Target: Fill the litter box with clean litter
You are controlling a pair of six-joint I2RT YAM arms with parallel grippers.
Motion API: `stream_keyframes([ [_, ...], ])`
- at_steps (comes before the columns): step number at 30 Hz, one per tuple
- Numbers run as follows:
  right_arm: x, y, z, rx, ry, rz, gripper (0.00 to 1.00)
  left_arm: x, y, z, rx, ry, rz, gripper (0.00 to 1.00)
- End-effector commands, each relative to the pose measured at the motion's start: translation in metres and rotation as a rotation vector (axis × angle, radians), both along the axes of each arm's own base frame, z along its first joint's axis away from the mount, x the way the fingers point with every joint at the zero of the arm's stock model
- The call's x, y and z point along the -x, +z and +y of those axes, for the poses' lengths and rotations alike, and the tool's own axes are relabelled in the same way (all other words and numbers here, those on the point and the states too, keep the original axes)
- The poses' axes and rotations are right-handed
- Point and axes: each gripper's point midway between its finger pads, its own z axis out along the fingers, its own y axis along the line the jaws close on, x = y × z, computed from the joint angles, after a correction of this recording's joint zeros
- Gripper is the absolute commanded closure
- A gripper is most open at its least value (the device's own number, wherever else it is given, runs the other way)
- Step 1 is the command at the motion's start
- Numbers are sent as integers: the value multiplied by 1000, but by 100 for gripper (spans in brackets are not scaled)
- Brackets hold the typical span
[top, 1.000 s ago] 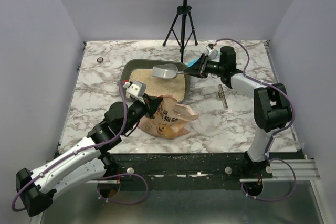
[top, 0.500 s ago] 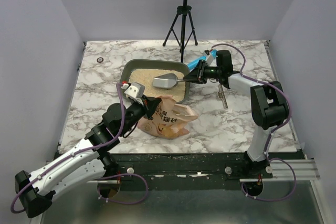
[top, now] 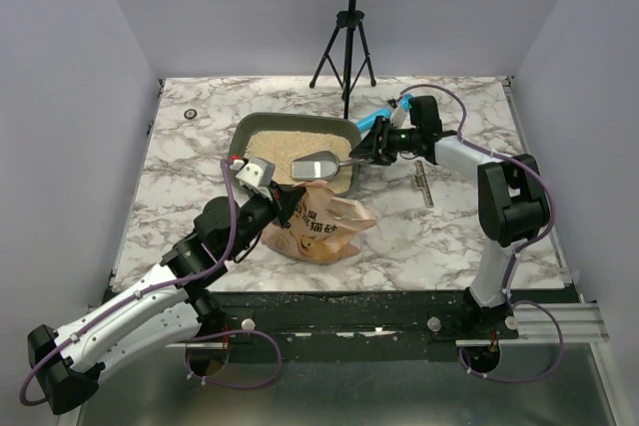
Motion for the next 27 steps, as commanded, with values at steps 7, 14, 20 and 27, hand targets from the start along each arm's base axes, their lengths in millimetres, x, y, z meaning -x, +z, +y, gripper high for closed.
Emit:
stream_keyframes([
  [7, 0, 3, -54, 242, -89, -40, 39, 1, 49, 10, 129, 34, -111, 100],
  [14, 6, 20, -97, 441, -197, -106, 38, 1, 50, 9, 122, 29, -104, 100],
  [20, 34, 63, -100, 435, -194, -251, 38, 4, 63, 8, 89, 14, -86, 100],
  [27, 109, 109, -46, 215, 54, -513, 38, 10, 62, 18, -87, 1, -49, 100],
])
